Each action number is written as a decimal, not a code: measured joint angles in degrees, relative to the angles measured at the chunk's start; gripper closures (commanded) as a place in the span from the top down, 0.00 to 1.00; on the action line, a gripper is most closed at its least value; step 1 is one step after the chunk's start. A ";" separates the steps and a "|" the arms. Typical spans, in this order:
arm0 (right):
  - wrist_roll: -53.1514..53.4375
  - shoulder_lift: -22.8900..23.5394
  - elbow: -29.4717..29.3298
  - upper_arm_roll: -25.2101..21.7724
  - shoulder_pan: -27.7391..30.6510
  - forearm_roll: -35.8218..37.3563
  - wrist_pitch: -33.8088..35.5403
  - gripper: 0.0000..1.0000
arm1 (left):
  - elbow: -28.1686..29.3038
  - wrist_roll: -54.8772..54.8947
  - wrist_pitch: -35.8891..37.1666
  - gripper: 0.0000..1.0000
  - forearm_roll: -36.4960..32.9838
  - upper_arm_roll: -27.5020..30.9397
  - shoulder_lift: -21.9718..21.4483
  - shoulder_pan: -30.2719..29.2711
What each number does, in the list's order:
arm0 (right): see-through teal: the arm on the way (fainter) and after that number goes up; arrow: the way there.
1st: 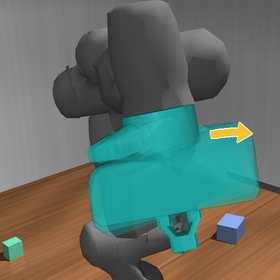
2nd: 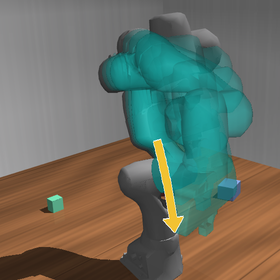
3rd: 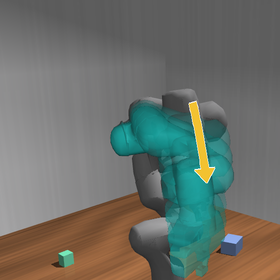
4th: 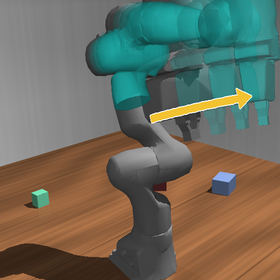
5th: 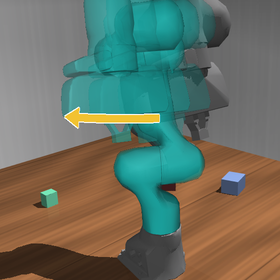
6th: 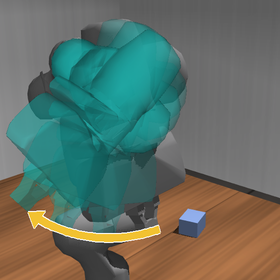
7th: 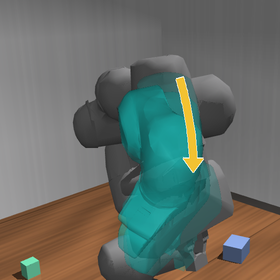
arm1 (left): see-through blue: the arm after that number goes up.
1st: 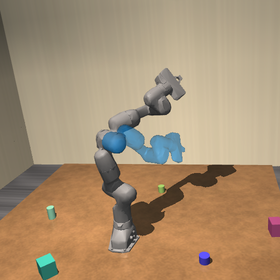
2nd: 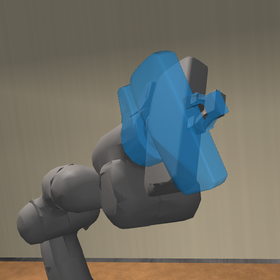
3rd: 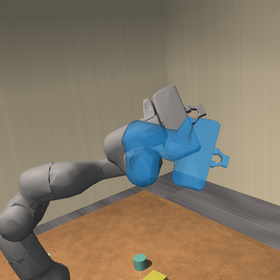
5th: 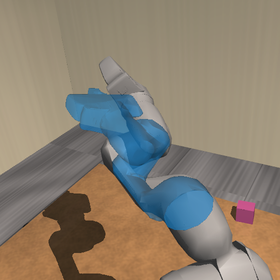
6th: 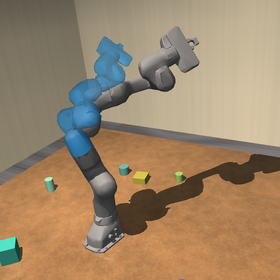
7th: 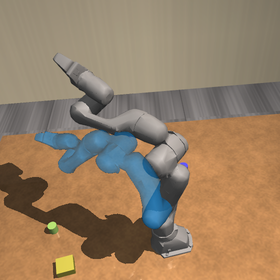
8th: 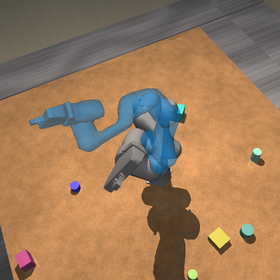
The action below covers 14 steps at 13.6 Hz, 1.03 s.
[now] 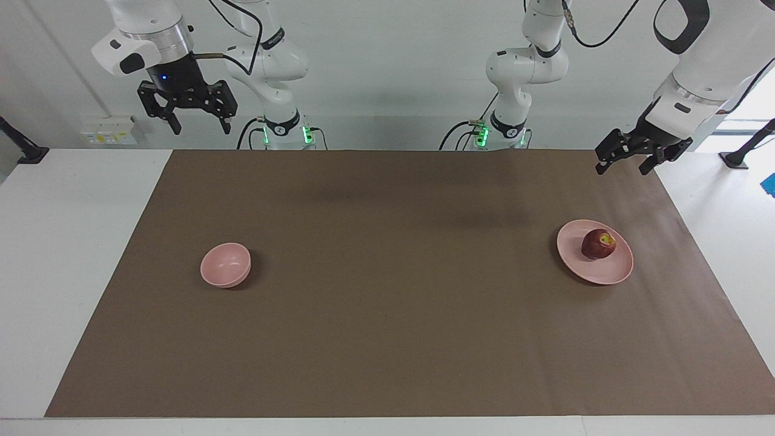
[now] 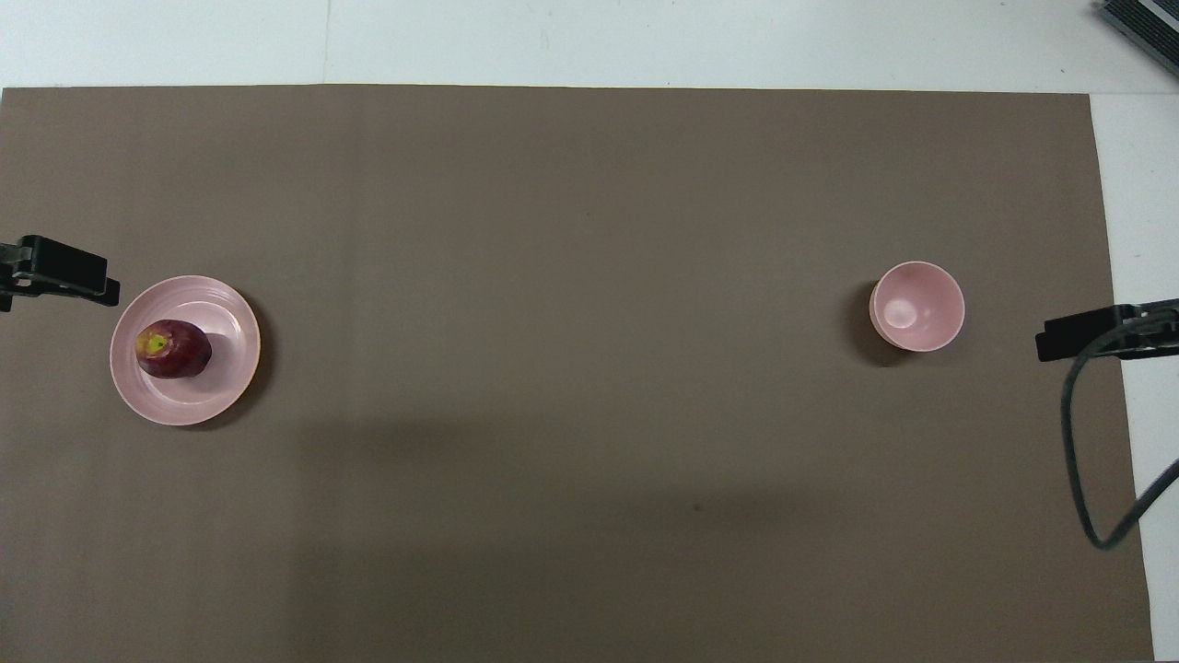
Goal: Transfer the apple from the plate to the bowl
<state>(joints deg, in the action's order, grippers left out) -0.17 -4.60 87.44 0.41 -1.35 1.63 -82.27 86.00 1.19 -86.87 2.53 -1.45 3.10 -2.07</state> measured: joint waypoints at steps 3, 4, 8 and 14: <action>0.00 0.00 0.00 0.00 0.00 0.00 0.00 1.00 | 2.25 0.43 -2.56 1.00 0.01 0.11 -0.03 -2.14; 0.00 0.00 0.00 0.00 0.00 0.00 0.00 1.00 | 3.35 0.47 -4.34 1.00 0.01 0.21 -0.05 -2.44; 0.00 0.00 0.00 0.00 0.00 0.00 0.00 1.00 | 9.23 0.53 -14.51 1.00 0.02 0.30 0.39 -5.07; -0.01 0.00 0.00 0.03 0.00 0.00 0.00 1.00 | 16.68 0.76 -26.81 1.00 0.03 0.27 5.46 -5.36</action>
<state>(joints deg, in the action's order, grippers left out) -0.18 -4.60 87.44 0.44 -1.35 1.63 -82.27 102.68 1.94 -113.69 2.56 -1.18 8.55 -7.43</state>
